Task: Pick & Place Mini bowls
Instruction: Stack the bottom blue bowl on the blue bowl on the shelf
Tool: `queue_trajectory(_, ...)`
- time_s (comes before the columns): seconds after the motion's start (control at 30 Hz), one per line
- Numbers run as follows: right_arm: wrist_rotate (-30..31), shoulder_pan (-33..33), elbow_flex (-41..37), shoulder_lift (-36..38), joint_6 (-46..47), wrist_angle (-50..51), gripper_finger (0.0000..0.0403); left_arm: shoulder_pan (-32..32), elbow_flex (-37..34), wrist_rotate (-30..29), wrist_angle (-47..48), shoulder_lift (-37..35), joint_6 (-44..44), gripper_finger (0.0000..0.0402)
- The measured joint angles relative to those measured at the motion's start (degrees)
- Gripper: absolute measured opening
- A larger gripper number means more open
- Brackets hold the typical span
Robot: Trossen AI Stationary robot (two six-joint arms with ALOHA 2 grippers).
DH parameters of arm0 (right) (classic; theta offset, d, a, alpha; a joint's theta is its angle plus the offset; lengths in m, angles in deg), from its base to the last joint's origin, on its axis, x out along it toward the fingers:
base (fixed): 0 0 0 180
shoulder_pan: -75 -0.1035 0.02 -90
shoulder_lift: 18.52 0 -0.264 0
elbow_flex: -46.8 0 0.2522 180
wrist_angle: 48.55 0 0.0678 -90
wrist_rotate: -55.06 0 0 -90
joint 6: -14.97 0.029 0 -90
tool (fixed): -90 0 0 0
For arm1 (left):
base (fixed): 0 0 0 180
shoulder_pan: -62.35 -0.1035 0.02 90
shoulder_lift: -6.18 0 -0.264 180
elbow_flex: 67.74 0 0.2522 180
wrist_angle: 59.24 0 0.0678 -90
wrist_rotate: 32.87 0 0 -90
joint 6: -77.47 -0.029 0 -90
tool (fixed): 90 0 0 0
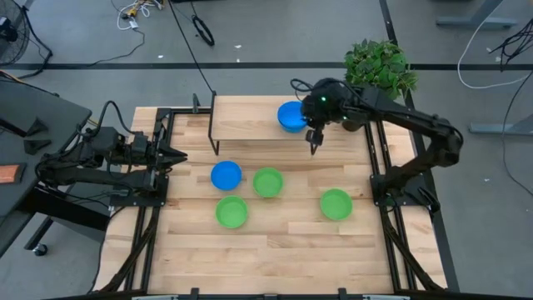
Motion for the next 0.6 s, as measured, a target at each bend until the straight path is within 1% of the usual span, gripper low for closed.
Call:
queue_trajectory(0.17,0.0,0.0,-6.9,2.6,4.4,-8.7,0.0032,0.0,0.0,0.0,0.0,0.0,0.0,0.0048)
queue_trajectory(0.3,0.0,0.0,-11.5,4.2,5.8,-14.3,0.0007,0.0,0.0,0.0,0.0,0.0,0.0,0.0048)
queue_trajectory(0.47,0.1,0.0,-15.1,4.8,6.4,-19.9,0.0005,0.0,0.0,0.0,0.0,0.0,0.0,0.0048)
queue_trajectory(0.6,1.9,0.1,-17.3,4.8,7.2,-24.5,0.0002,0.0,0.0,0.0,0.0,0.0,0.0,0.0048)
